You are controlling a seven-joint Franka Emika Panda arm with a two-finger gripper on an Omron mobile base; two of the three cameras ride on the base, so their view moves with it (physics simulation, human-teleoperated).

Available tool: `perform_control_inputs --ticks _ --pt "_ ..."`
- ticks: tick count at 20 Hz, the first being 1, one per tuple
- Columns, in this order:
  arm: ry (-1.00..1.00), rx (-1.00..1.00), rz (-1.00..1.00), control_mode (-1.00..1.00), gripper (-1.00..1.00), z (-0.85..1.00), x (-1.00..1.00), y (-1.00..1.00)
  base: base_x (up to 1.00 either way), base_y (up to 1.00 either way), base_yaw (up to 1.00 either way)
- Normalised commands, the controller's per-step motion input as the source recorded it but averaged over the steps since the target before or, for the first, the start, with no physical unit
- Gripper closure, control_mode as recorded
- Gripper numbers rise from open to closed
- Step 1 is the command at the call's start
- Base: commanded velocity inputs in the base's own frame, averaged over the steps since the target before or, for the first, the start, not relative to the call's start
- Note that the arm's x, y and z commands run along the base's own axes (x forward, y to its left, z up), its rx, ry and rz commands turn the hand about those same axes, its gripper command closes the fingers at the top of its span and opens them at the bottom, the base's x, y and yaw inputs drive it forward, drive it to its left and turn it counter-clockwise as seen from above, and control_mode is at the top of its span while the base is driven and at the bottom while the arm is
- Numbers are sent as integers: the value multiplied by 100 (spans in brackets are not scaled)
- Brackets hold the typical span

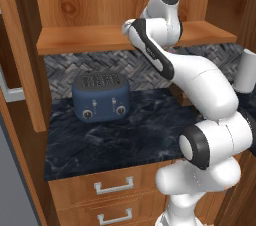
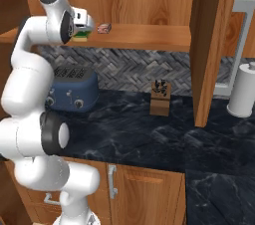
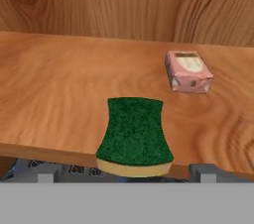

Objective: Pick up the sponge and bar soap from the sink, and place them back in the cabinet, and close the cabinet doors.

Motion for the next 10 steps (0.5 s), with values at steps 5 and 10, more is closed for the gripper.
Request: perform_control_inputs --ticks 5,10 --pt "-9 -1 0 -100 -100 0 -70 0 0 0 0" --pt "-11 -10 0 -100 -100 0 -70 1 0 0 0"
